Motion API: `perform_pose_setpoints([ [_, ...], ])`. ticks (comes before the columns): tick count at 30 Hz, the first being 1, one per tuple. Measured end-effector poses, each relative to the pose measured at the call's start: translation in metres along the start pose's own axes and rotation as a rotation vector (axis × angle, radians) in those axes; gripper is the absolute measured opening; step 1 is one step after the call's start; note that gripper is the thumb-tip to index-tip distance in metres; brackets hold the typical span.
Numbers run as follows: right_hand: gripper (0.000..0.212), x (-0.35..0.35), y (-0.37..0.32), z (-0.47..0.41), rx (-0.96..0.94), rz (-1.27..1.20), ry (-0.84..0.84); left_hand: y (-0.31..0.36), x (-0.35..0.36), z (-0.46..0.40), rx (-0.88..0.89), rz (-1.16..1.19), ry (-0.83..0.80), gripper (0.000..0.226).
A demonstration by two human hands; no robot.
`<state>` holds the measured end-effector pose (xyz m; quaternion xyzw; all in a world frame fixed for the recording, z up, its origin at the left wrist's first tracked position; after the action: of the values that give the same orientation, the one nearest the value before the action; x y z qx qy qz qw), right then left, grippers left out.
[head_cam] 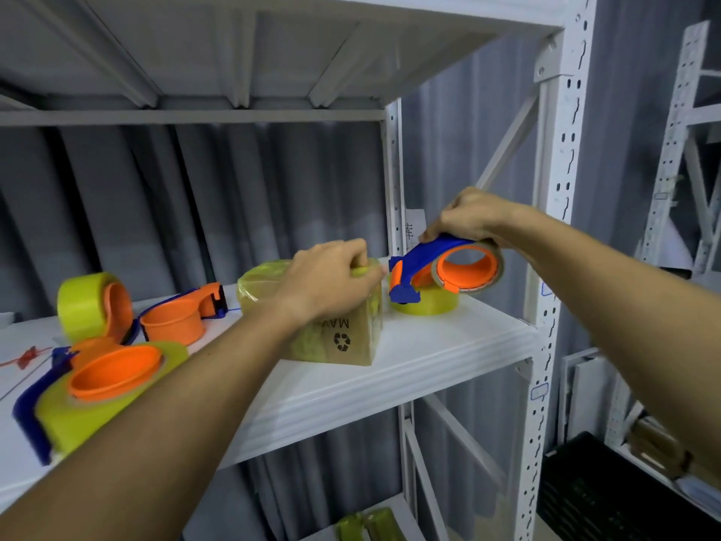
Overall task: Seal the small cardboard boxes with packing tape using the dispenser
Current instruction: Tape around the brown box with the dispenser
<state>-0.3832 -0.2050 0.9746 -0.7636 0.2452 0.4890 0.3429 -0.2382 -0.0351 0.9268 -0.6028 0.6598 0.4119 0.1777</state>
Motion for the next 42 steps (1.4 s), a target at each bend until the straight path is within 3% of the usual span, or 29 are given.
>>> perform_pose_setpoints([
  [4, 0.035, -0.008, 0.012, 0.003, 0.018, -0.048, 0.029, 0.003, 0.002, -0.005, -0.071, 0.031, 0.057, 0.025],
  [9, 0.036, -0.012, 0.023, 0.005, 0.026, -0.115, 0.051, 0.010, 0.009, -0.006, -0.091, 0.021, 0.173, 0.042],
  [12, 0.036, -0.013, 0.028, 0.005, 0.031, -0.167, 0.079, 0.007, 0.010, -0.005, -0.121, 0.029, 0.215, 0.023],
  [16, 0.037, -0.018, 0.031, 0.007, 0.030, -0.256, 0.124, 0.002, 0.006, -0.004, -0.145, 0.112, 0.185, 0.017],
  [20, 0.040, -0.021, 0.032, 0.011, 0.006, -0.337, 0.120, -0.006, 0.001, 0.004, -0.159, 0.178, 0.125, 0.037],
  [25, 0.033, -0.025, 0.026, 0.018, -0.050, -0.392, 0.123, -0.011, -0.008, 0.013, -0.148, 0.269, 0.143, 0.025],
  [34, 0.028, -0.028, 0.005, 0.035, -0.118, -0.581, 0.076, -0.033, -0.026, 0.028, -0.192, 0.488, -0.004, 0.018],
  [39, 0.037, -0.018, -0.019, 0.042, -0.169, -0.632, 0.027, -0.038, -0.038, 0.034, -0.208, 0.598, -0.002, 0.021],
  [42, 0.037, -0.011, -0.034, 0.045, -0.213, -0.665, 0.010, -0.036, -0.046, 0.037, -0.245, 0.646, 0.081, 0.018],
])
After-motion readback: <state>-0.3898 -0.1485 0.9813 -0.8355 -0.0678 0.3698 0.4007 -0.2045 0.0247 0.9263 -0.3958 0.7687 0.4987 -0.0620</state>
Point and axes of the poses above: each hand's wrist, its own z-axis away from the middle knuckle, its own x-axis out of the palm, y = z × x, the point moved 5 cm from there along -z, towards the middle knuckle, and after that the axes turned 15 degrees about z, right-handed, at the moved point
